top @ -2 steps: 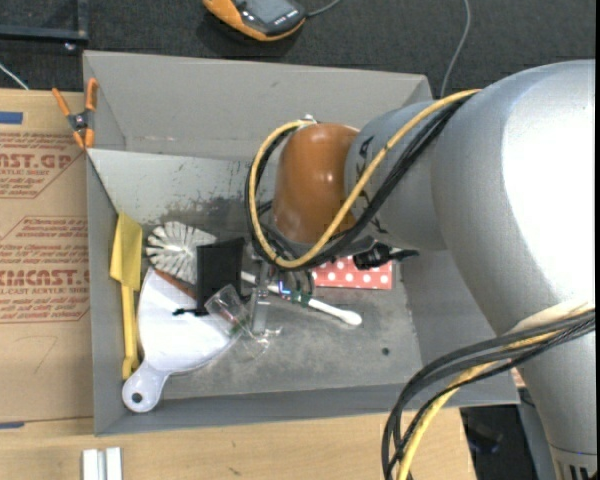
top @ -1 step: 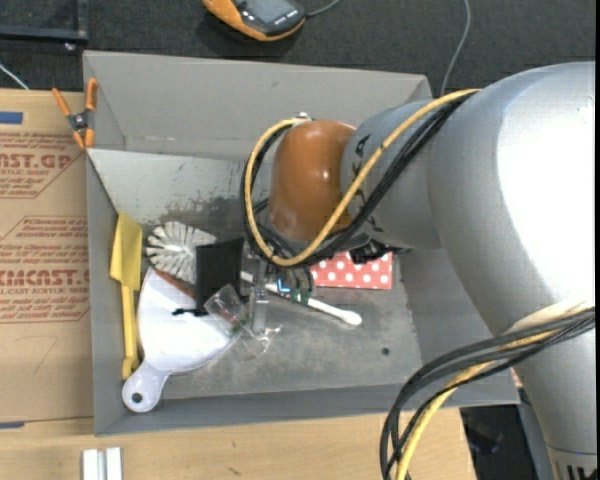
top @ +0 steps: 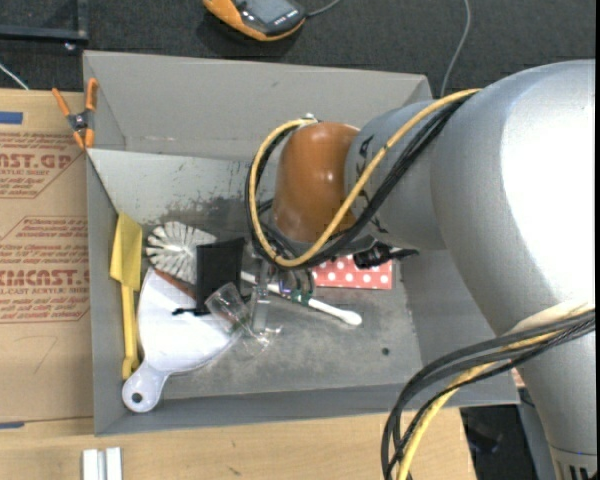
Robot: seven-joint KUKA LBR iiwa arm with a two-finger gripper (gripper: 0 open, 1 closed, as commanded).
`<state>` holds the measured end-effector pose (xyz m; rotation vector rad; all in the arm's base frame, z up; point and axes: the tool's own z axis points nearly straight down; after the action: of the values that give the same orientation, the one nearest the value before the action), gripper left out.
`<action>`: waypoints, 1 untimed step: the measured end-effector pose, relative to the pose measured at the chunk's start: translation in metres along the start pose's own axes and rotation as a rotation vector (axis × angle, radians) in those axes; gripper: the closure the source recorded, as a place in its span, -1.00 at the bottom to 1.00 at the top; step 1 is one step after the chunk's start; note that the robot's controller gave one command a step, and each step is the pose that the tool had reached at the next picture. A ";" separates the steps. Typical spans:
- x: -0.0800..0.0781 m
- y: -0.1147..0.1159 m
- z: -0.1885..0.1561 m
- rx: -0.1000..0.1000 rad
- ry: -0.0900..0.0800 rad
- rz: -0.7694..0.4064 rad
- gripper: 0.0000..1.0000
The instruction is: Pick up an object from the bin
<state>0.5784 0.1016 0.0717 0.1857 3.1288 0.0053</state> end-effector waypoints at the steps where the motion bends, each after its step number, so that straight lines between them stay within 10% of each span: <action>1: -0.003 0.003 0.001 0.003 0.005 -0.039 1.00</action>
Offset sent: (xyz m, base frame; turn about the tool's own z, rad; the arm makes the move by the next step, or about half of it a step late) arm 0.0000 0.0000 0.0000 0.0000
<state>0.5816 0.1043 0.0707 0.1245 3.1371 0.0015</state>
